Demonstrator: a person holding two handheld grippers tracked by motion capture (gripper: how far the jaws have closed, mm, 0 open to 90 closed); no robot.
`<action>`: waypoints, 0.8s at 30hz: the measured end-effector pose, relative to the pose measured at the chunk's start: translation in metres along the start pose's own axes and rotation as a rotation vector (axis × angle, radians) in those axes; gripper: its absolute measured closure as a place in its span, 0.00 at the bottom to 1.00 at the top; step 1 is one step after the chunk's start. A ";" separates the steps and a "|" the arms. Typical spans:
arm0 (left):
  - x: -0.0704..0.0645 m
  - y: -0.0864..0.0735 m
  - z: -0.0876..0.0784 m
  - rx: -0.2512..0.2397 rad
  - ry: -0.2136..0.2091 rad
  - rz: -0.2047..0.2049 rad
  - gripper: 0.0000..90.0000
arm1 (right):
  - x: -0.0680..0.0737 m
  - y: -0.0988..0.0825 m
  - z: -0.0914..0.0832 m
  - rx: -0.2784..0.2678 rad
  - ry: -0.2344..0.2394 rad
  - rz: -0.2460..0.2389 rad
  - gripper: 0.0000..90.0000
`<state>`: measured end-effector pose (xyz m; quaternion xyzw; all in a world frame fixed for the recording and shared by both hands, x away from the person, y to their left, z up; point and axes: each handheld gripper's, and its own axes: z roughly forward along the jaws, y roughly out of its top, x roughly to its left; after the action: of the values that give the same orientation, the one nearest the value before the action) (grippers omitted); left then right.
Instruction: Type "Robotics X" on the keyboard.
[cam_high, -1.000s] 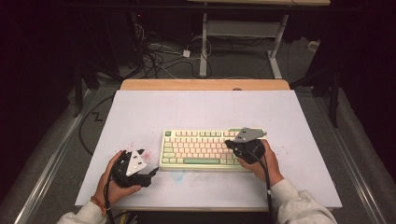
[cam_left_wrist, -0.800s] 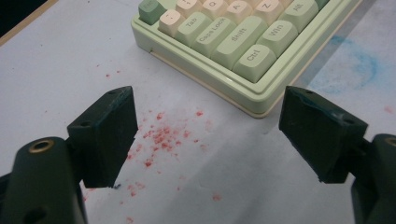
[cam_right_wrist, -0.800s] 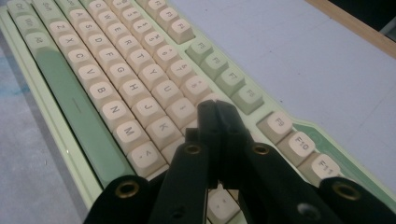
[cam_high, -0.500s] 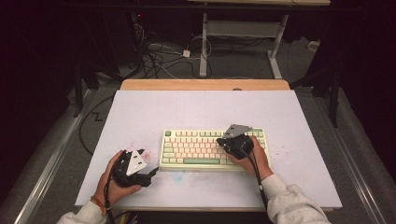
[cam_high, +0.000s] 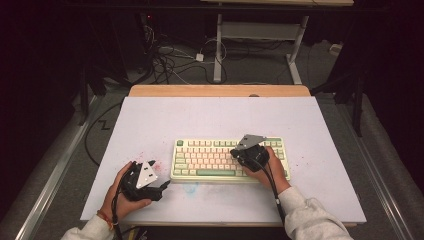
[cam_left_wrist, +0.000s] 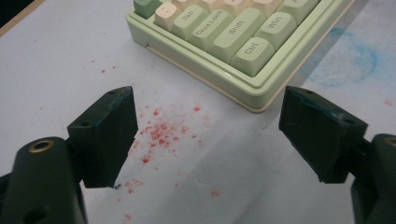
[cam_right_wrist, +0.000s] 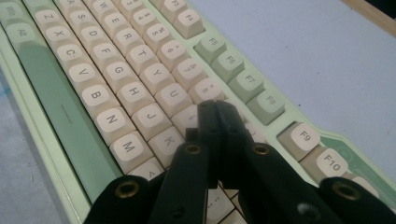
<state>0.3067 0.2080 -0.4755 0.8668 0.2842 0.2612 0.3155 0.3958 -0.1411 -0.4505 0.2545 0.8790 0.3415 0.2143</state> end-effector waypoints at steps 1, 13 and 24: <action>0.000 0.000 0.000 0.002 -0.001 0.001 0.20 | 0.000 0.000 -0.001 -0.008 0.001 0.005 1.00; 0.000 0.000 0.001 0.010 -0.006 0.004 0.20 | -0.002 0.000 -0.019 -0.093 0.004 0.013 0.91; 0.000 0.000 0.001 0.014 -0.005 -0.003 0.20 | -0.004 -0.004 -0.035 -0.164 -0.049 0.036 0.47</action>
<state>0.3074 0.2077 -0.4767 0.8693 0.2866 0.2567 0.3104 0.3785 -0.1632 -0.4283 0.2603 0.8379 0.4097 0.2498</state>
